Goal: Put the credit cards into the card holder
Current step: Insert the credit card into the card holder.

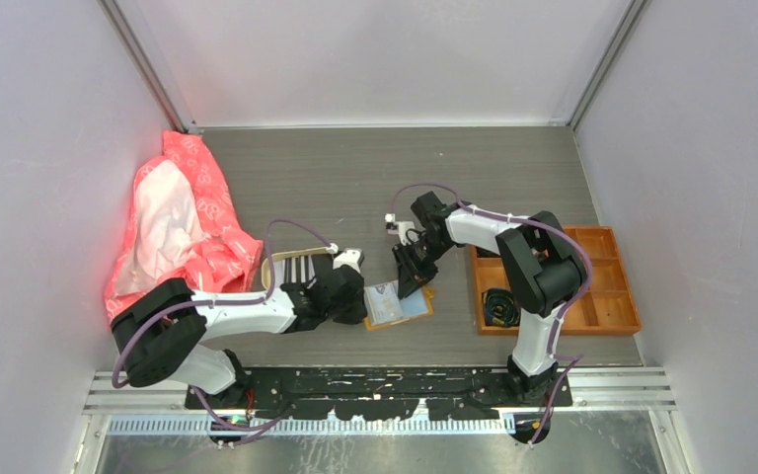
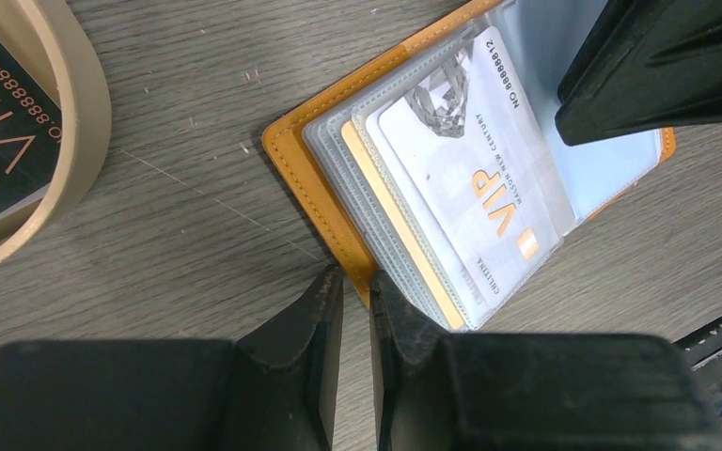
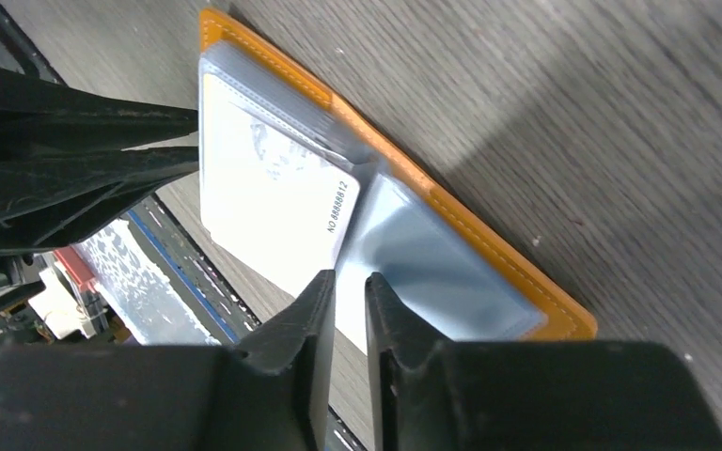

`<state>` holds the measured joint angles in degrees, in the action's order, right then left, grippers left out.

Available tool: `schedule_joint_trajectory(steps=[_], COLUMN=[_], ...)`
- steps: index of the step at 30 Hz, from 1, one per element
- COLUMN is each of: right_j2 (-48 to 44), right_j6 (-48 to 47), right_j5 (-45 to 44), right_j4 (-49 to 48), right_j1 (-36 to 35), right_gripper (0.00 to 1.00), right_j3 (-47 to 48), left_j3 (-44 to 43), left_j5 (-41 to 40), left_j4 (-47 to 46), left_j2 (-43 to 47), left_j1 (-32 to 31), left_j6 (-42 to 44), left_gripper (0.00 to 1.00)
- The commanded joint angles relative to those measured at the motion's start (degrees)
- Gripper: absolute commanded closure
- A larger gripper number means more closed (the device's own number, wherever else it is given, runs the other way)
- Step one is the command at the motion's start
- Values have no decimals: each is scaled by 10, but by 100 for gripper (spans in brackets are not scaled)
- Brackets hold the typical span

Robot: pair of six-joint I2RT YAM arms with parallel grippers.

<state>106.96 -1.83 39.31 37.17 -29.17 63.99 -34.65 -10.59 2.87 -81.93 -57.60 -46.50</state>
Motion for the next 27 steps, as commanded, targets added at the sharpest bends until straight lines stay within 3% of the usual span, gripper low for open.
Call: schedule_joint_trajectory(steps=[1,8,12,22,27], right_j2=[-18,-3,8,-5,-29], right_j6=[-12,2,8,17,-2], right_j5=[-25,-49,-44,78,48], right_j4=[16,17,17,1,19], right_j1=[-6,-28,-39,-38,-17], right_gripper=[81,92,93,93,92], right_j3=[19,24,28,25,31], left_j3=[4,-2,-7,-21,-20], left_j5=[5,12,17,27,27], left_j4=[-26,-25,-25,-26,-25], left_j2=[-1,-12,-22,-44,-42], left_j1=[2,3,2,3,6], left_j6=[-7,-7,-7,-3,-2], left_gripper=[82,82,82,83,83])
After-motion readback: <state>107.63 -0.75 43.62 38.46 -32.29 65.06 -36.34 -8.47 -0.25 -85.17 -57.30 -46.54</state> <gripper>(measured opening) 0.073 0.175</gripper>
